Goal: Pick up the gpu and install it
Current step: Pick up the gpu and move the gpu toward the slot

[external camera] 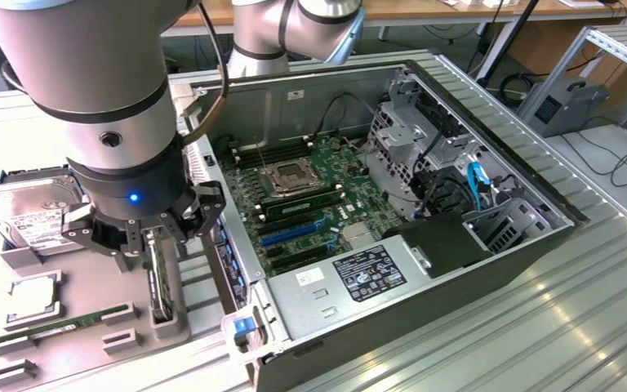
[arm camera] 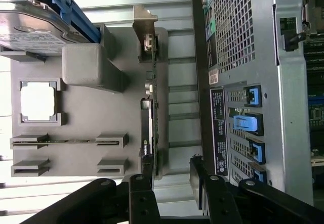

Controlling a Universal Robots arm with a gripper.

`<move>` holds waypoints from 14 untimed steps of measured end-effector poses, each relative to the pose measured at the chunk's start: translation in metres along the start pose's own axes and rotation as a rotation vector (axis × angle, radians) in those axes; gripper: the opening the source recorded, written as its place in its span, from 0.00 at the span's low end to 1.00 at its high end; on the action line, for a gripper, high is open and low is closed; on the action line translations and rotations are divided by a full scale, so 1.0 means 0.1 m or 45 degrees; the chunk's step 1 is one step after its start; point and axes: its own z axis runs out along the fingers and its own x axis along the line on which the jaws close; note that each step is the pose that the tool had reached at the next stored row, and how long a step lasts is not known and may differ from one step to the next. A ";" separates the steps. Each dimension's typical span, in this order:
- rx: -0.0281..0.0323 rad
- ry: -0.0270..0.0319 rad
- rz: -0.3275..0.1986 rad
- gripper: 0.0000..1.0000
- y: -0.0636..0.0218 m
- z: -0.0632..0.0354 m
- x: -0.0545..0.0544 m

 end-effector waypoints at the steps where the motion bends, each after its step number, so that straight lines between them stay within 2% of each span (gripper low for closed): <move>1: 0.0000 0.0000 0.000 0.42 -0.001 0.002 0.01; 14: 0.0020 -0.0001 0.000 0.42 0.011 0.046 0.08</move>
